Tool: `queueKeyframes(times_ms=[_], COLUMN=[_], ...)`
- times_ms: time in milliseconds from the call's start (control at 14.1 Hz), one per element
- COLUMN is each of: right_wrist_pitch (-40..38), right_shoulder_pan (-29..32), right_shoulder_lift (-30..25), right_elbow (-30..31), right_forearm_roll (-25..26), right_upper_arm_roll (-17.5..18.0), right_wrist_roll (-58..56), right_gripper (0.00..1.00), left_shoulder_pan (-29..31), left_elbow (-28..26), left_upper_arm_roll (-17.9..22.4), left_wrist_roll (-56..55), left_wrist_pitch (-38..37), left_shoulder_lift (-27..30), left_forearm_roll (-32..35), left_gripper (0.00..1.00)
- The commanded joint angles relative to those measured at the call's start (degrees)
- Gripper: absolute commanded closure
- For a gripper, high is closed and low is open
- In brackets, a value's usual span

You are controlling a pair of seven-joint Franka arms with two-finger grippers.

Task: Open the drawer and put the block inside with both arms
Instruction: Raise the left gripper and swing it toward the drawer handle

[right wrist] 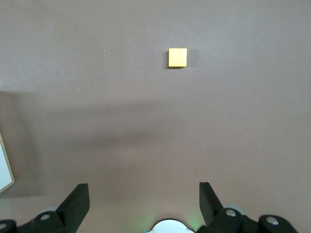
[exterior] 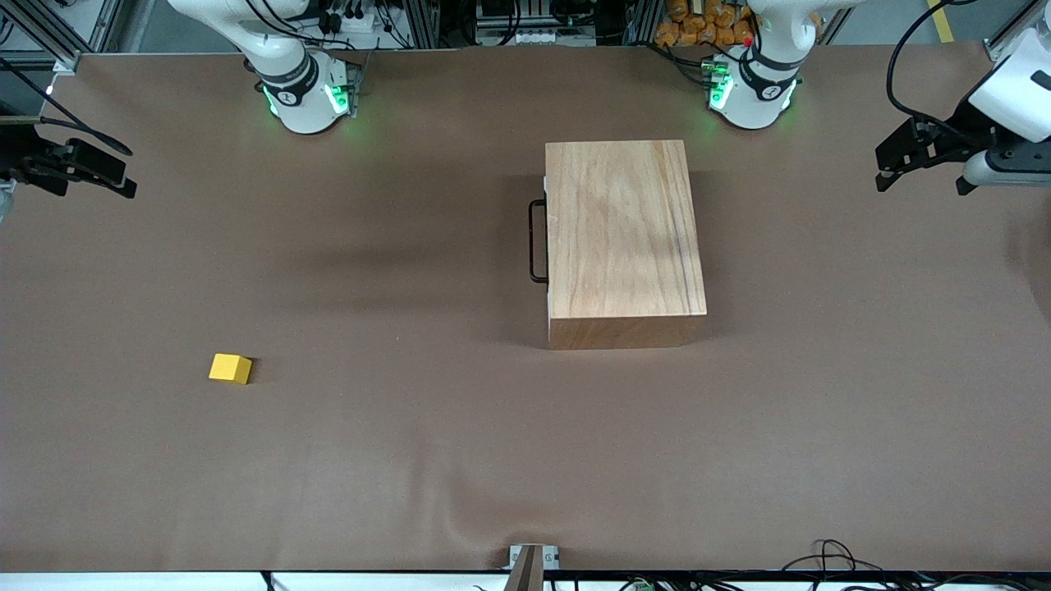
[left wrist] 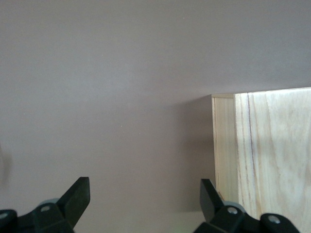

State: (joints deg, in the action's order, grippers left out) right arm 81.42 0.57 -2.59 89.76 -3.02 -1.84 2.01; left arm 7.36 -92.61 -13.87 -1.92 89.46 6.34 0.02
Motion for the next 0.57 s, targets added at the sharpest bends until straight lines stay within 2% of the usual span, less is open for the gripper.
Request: queueKeyframes(times_ms=[0,495], right_wrist_pitch=[-0.38,-0.12], right_shoulder_pan=[0.40,0.22], right_shoulder_lift=[-0.22,-0.14], right_elbow=[-0.55,-0.55], right_forearm_roll=[-0.06,-0.06], right_upper_arm_roll=[0.17,0.26], right_wrist_roll=[-0.33,-0.25], right_gripper=[0.00,0.00], left_shoulder_pan=[0.55,0.64], left_elbow=[1.55,1.46], left_upper_arm_roll=[-0.19,-0.02], left_wrist_roll=[0.52,0.69], left_wrist_pitch=[-1.40,-1.49], left_shoulder_lift=[-0.10,-0.72], left_forearm_roll=[-1.25,-1.52], left_gripper=[0.00,0.00])
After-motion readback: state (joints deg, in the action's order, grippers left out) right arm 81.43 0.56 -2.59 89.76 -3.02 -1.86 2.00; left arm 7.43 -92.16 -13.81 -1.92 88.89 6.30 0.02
